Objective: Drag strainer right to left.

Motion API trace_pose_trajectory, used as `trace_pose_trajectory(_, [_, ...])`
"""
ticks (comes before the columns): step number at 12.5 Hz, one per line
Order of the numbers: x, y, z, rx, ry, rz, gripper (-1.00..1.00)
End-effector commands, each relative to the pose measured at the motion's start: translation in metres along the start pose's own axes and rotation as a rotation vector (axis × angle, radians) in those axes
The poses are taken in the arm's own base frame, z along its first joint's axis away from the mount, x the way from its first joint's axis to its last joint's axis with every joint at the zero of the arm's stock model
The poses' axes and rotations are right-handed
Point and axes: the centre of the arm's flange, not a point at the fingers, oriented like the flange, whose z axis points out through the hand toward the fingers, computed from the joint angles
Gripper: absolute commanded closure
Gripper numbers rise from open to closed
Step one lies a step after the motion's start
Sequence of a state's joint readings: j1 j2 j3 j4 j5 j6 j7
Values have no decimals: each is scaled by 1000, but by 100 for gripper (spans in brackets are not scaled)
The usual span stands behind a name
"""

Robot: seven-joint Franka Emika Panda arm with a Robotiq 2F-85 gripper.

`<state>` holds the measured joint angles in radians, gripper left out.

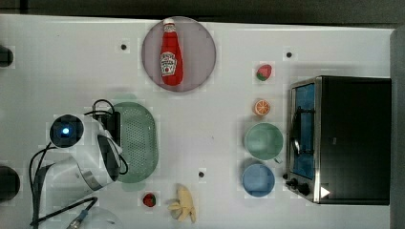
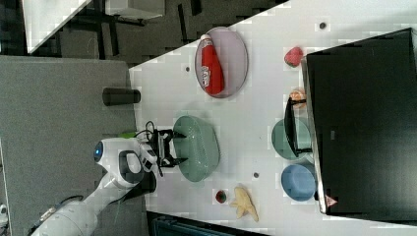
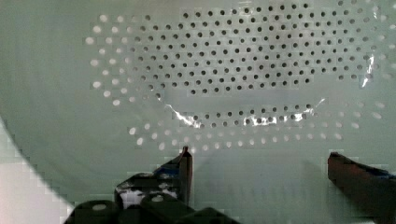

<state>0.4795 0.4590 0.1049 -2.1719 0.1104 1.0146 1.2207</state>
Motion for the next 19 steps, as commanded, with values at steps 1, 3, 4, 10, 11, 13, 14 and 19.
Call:
trace_pose_trajectory(1, [-24, -5, 6, 3, -29, 43, -100])
trace_pose_trajectory(3, [-38, -7, 8, 4, -43, 45, -100])
trace_pose_trajectory(4, [-45, -7, 8, 6, -48, 39, -100])
trace_pose_trajectory(10, [-91, -8, 9, 15, -89, 99, -100])
trace_pose_trajectory(11, [-101, -9, 8, 23, -97, 104, -100])
trace_pose_trajectory(13, [-118, -8, 9, 26, -105, 92, -100])
trace_pose_trajectory(14, [-126, -8, 10, 28, -109, 81, -100])
trace_pose_trajectory(19, [-131, -15, 1, 50, -104, 36, -100])
